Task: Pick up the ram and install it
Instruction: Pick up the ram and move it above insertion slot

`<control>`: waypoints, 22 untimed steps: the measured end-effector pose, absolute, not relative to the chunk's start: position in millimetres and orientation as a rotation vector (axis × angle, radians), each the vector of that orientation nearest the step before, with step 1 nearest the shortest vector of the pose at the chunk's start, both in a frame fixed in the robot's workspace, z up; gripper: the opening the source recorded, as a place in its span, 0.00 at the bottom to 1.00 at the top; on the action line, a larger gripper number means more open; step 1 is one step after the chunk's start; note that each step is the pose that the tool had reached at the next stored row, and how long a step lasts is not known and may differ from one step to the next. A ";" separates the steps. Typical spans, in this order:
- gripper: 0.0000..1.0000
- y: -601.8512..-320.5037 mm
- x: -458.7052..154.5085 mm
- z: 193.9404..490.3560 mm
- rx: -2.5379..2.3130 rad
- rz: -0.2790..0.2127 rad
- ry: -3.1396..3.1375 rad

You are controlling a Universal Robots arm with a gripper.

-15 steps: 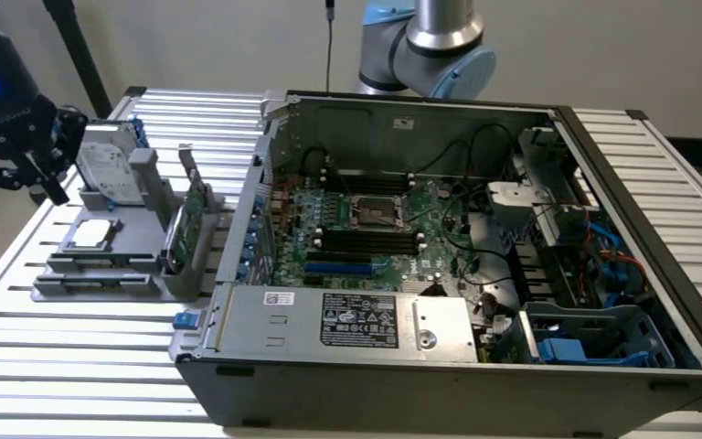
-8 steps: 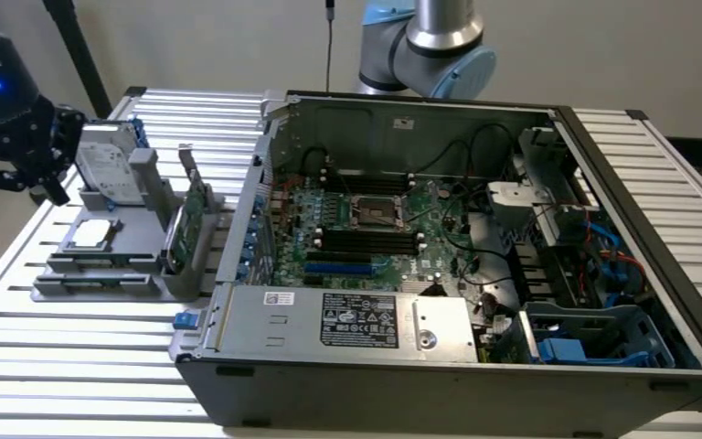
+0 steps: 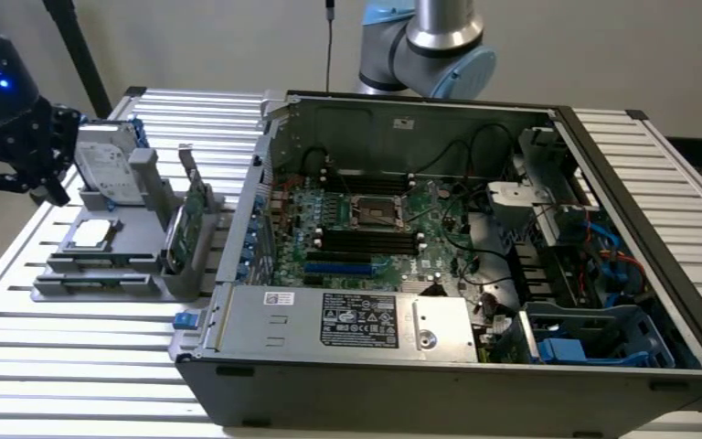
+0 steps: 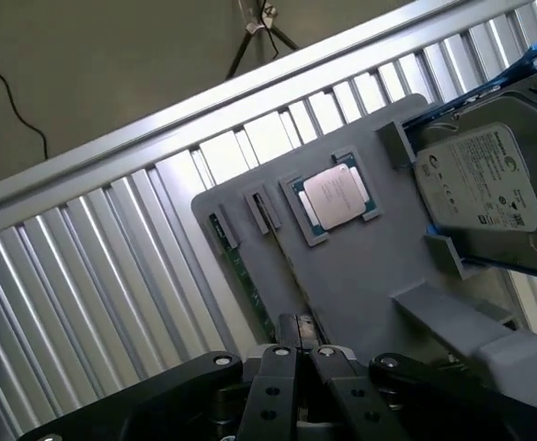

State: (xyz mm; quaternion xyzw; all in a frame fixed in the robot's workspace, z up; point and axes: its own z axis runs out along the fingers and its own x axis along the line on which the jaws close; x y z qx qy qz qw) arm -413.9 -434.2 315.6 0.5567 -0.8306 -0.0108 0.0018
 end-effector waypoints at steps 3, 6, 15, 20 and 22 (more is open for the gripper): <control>0.11 -434.2 -413.8 315.3 1.816 -0.034 -2.558; 0.11 -434.2 -413.8 314.6 1.873 -0.034 -2.516; 0.11 -434.2 -415.2 310.4 1.959 -0.032 -2.447; 0.11 -434.7 -415.7 307.9 1.999 -0.032 -2.414; 0.11 -435.1 -415.7 306.9 2.020 -0.032 -2.395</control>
